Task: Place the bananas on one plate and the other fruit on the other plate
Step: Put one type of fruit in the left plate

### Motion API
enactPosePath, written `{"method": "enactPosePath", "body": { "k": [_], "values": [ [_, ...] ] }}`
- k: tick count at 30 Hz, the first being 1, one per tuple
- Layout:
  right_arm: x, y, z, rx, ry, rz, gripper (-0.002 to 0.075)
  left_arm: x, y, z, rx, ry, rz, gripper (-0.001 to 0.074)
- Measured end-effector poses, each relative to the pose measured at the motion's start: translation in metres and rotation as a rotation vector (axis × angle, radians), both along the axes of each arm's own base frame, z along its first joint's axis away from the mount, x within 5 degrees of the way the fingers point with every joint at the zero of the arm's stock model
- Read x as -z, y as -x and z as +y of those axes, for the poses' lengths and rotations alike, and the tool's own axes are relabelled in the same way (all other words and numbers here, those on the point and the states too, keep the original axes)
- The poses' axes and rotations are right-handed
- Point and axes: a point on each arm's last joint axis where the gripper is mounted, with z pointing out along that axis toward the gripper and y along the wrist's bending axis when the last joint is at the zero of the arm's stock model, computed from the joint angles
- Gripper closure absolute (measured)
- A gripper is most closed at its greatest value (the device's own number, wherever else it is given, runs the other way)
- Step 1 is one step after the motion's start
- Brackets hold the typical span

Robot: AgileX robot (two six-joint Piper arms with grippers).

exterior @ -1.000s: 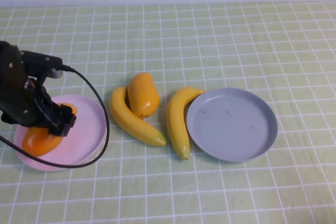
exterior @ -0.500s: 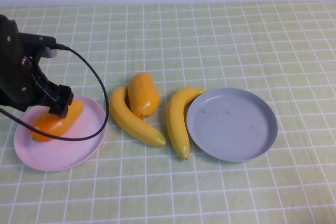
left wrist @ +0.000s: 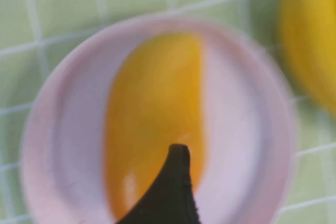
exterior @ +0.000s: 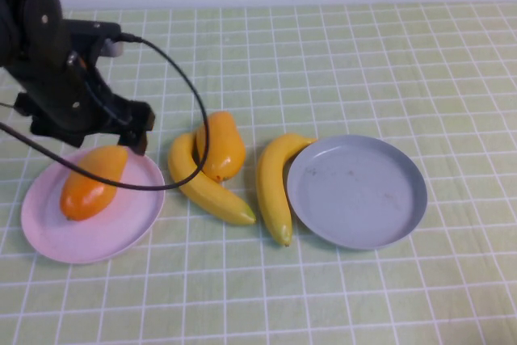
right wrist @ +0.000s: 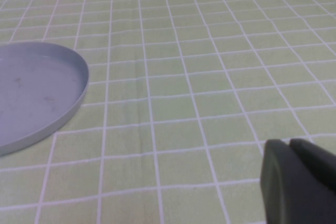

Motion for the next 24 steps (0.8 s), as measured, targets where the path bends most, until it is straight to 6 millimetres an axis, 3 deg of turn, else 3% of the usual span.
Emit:
{"method": "enactPosePath", "body": {
  "k": [4,9,17,24],
  "values": [
    [0.0,0.0,0.0,0.0,0.0,0.0,0.0741,-0.018,-0.003,-0.03,0.013,0.047,-0.07,0.0066],
    [0.0,0.0,0.0,0.0,0.0,0.0,0.0741,-0.021,-0.017,-0.061,0.017,0.086,-0.097,0.0066],
    [0.0,0.0,0.0,0.0,0.0,0.0,0.0741,0.004,-0.039,-0.105,0.072,0.074,-0.057,0.0066],
    [0.0,0.0,0.0,0.0,0.0,0.0,0.0741,0.031,-0.057,-0.121,0.083,0.029,0.001,0.0066]
  ]
}}
